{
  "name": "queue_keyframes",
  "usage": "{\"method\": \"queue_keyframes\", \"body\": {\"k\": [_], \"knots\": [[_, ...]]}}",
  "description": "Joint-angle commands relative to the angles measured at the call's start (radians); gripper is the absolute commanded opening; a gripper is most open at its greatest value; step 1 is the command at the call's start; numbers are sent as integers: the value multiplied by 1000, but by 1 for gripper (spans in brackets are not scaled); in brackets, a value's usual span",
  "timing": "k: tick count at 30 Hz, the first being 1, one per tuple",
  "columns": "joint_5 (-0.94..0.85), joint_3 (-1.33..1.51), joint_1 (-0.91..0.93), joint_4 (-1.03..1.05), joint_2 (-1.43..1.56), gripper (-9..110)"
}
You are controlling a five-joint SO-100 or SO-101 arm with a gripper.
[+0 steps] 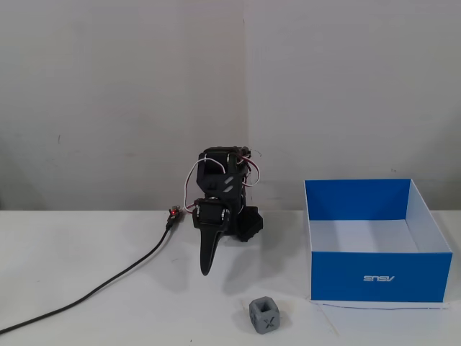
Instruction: Pick the gray block and keep it in the box.
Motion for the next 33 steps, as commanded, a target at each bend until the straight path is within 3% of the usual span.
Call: {"method": "queue_keyframes", "body": {"k": [1,17,20,33], "knots": [[-11,-132,-66,-17,60,0],[-34,-606,-209,-51,-730,0],[-32,-690,-232,-14,-834,13],[-32,-908,-287,31,-1220,25]]}}
